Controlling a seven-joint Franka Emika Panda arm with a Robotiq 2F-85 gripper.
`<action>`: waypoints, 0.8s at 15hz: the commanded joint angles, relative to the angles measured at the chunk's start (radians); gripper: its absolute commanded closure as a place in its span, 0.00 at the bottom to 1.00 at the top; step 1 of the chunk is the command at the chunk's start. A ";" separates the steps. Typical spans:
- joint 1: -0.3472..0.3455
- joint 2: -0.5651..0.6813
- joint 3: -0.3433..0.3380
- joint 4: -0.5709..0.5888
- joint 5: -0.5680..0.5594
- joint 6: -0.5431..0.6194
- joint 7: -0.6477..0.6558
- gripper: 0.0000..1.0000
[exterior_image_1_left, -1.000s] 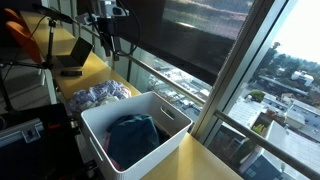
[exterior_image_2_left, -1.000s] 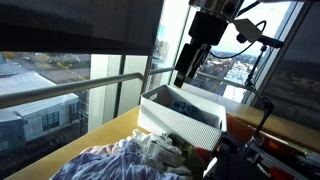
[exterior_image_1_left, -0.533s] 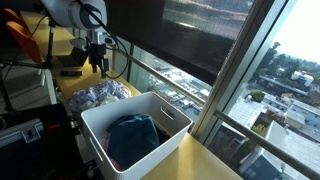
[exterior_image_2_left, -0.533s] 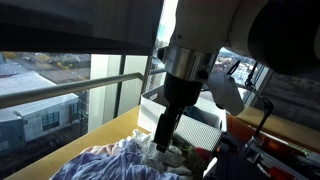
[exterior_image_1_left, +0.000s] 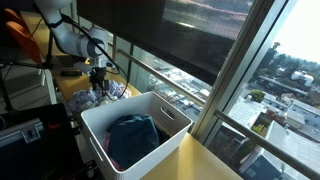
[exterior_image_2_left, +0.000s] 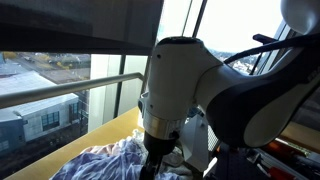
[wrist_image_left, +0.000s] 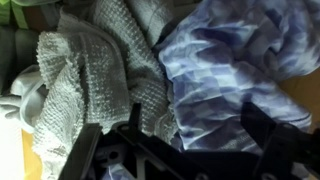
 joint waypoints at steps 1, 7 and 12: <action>0.043 0.057 -0.065 0.015 -0.025 0.079 -0.032 0.00; 0.040 0.154 -0.105 0.024 -0.003 0.114 -0.090 0.25; 0.063 0.098 -0.087 -0.019 0.012 0.076 -0.100 0.57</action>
